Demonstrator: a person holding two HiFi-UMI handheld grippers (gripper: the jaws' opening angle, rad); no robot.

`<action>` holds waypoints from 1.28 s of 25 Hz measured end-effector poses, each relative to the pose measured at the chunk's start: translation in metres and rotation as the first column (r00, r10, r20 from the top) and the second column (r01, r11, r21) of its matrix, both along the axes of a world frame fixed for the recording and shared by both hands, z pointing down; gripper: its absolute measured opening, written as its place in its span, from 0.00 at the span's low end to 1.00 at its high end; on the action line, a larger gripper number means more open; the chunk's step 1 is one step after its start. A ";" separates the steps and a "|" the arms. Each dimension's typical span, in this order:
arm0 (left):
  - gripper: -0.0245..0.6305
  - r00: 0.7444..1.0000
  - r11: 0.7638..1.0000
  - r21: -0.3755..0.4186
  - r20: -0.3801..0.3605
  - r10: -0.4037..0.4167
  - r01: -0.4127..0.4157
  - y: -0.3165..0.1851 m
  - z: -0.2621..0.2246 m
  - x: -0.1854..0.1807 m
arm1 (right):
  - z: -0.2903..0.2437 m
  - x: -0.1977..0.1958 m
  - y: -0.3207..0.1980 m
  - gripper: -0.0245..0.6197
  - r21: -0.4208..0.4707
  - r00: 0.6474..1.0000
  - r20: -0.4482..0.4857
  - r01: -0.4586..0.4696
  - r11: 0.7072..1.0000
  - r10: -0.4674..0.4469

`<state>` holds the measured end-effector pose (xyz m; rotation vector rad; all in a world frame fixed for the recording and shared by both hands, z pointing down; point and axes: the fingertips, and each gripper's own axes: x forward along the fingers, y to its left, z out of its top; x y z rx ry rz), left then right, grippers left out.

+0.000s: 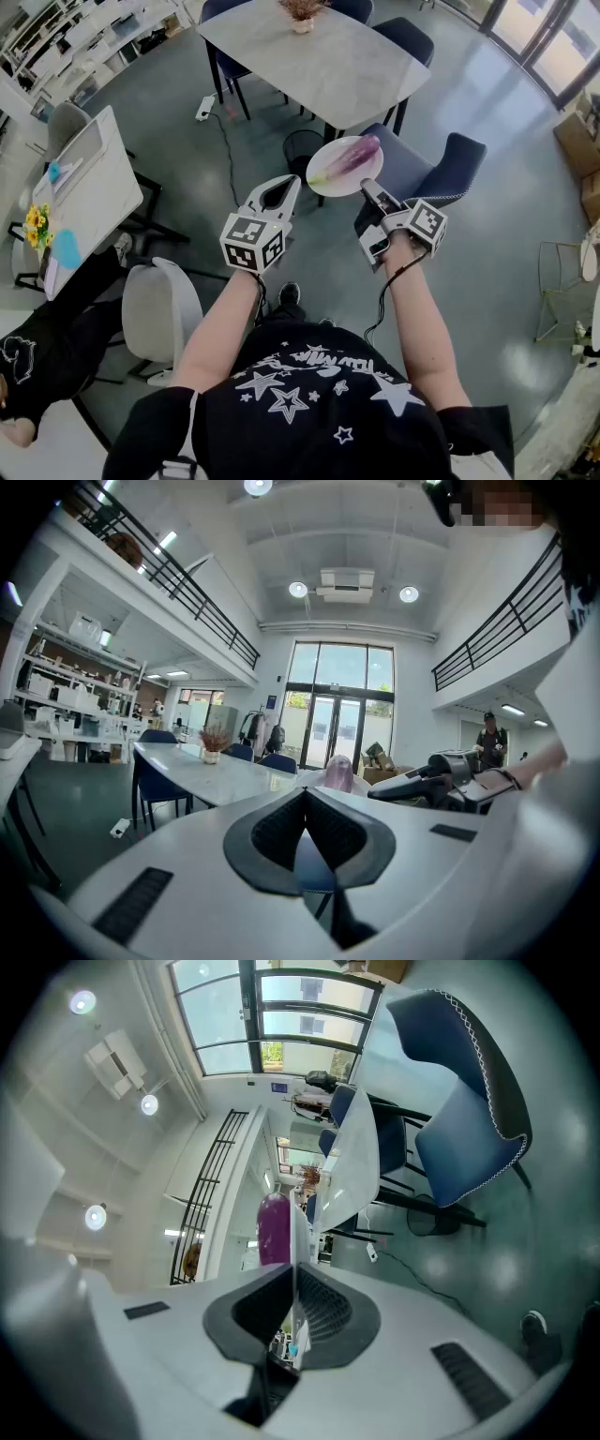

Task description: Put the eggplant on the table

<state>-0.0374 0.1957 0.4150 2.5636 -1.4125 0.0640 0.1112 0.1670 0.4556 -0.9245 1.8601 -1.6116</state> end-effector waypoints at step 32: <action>0.05 0.999 0.999 0.017 -0.022 0.043 -0.043 -0.034 -0.001 -0.001 | 0.005 -0.016 -0.011 0.07 -0.012 0.999 -0.032 0.003 1.000 -0.003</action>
